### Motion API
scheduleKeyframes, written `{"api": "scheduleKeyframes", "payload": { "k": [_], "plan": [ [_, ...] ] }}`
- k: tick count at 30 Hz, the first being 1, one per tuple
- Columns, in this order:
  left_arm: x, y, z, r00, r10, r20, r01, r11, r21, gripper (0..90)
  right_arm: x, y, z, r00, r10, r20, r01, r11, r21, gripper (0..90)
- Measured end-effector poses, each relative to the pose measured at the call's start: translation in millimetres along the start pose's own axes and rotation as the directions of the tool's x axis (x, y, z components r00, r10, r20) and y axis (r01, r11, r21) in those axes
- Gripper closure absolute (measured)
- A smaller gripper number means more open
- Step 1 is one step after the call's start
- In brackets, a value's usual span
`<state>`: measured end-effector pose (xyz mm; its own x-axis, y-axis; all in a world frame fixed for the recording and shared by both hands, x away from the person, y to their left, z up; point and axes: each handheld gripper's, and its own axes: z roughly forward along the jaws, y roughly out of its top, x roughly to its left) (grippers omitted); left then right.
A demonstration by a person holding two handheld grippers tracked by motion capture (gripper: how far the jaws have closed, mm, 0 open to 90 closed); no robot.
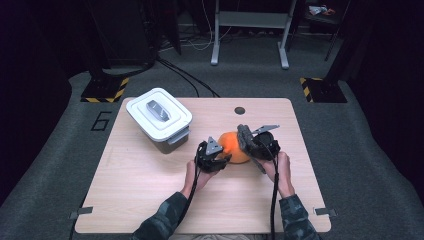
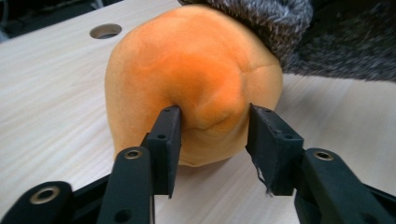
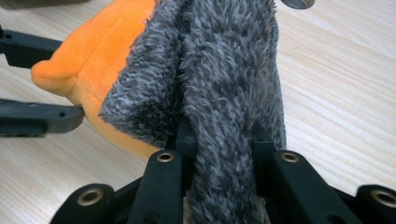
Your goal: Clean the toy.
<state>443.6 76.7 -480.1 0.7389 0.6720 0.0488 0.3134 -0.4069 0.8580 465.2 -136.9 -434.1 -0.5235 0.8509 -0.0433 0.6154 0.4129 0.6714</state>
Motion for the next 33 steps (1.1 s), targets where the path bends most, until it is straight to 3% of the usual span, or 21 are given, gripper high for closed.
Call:
{"api": "scheduleKeyframes", "payload": {
  "k": [4,9,12,17,20,22,24,26,27,28,30,33],
  "plan": [
    [2.4,-1.6,3.5,0.9998,-0.019,-0.001,0.019,0.9998,-0.008,75.5,0.2,-0.3,0.1,0.9999,0.012,0.005,-0.012,1.0,-0.009,73.0],
    [3.8,1.6,-1.3,0.9972,-0.07,0.027,0.071,0.9973,-0.018,80.7,-0.5,-0.5,-8.5,0.9997,0.016,0.018,-0.015,0.999,-0.037,73.0],
    [4.5,6.9,-7.2,0.991,-0.124,0.05,0.126,0.9917,-0.028,81.2,2.8,0.9,-20.7,0.9996,0.023,0.018,-0.022,0.998,-0.058,73.0],
    [1.2,13.5,-18.9,0.9783,-0.187,0.089,0.192,0.9803,-0.048,81.2,21.0,6.2,-36.2,0.9994,-0.033,-0.005,0.033,0.996,-0.081,73.0],
    [0.8,10.2,-18.2,0.9782,-0.188,0.089,0.191,0.9809,-0.034,80.8,28.3,8.3,-28.3,0.9976,-0.064,0.025,0.066,0.996,-0.054,73.1],
    [3.7,6.9,-16.3,0.9823,-0.173,0.072,0.175,0.9841,-0.031,77.8,26.8,9.4,-19.6,0.9982,-0.059,0.007,0.06,0.997,-0.04,73.2],
    [5.3,7.0,-16.7,0.9879,-0.146,0.051,0.148,0.9884,-0.034,67.6,24.4,10.4,-14.9,0.9992,-0.038,-0.012,0.038,0.998,-0.044,73.1],
    [3.6,8.5,-17.1,0.9916,-0.126,0.032,0.127,0.9915,-0.031,55.5,22.2,12.0,-11.9,0.9991,-0.043,-0.001,0.043,0.998,-0.047,73.2],
    [3.7,9.0,-16.5,0.9943,-0.102,0.033,0.103,0.9941,-0.034,49.6,21.1,12.5,-11.7,0.9989,-0.046,-0.012,0.046,0.998,-0.047,73.3],
    [4.0,9.0,-15.1,0.994,-0.103,0.037,0.104,0.994,-0.033,47.3,20.9,12.9,-11.6,0.999,-0.042,-0.018,0.041,0.998,-0.046,73.2],
    [5.0,8.8,-11.2,0.9971,-0.069,0.031,0.069,0.9975,-0.014,47.2,21.0,13.5,-10.8,0.9988,-0.044,-0.02,0.043,0.998,-0.05,73.3],
    [4.9,6.9,-7.6,0.9975,-0.068,0.019,0.069,0.9975,-0.016,62.3,20.7,14.4,-9.2,0.9985,-0.051,-0.02,0.05,0.997,-0.053,73.2]
  ]
}}
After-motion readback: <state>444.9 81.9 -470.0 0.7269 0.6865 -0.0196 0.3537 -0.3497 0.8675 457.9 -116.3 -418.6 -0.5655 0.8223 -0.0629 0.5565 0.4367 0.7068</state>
